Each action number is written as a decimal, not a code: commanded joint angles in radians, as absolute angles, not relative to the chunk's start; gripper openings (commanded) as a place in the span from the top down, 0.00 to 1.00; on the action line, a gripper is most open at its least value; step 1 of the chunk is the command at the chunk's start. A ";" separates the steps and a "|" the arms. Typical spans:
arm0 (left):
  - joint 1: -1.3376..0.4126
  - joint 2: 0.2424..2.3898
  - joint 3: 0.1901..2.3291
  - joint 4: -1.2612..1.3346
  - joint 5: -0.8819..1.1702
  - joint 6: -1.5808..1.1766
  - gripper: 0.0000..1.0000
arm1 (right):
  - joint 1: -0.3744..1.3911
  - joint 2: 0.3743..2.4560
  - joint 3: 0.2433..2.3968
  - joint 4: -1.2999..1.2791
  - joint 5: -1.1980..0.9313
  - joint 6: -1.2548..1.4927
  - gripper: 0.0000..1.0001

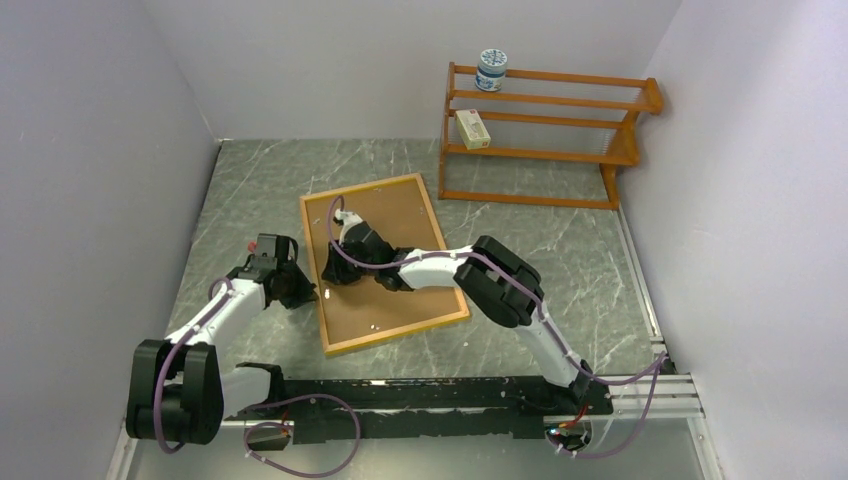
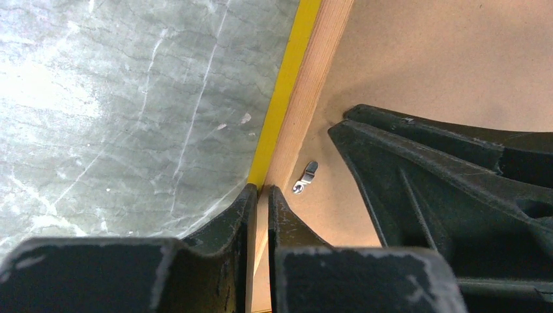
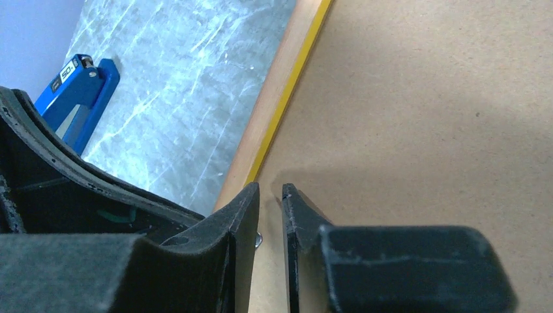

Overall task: Put the photo into the frame
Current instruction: Install the photo frame at the center of the board.

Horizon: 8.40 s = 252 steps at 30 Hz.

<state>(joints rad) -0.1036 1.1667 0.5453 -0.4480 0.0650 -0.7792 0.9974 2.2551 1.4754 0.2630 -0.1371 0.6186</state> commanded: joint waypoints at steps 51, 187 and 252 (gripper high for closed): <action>-0.042 1.373 0.648 -0.403 0.055 -0.710 0.96 | 0.999 2.321 1.424 0.198 -0.442 0.780 0.88; -0.030 1.355 0.628 -0.300 0.368 -0.730 0.54 | 0.546 1.798 1.144 -0.327 0.027 0.429 0.77; -0.032 1.295 0.538 -0.342 0.284 -0.732 0.89 | 1.094 1.843 1.093 -0.428 -0.260 0.523 0.73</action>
<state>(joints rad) -0.0250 1.2797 0.5556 -0.3557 0.3161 -0.7261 1.0855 1.8309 1.1046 -0.3138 -0.3153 0.5243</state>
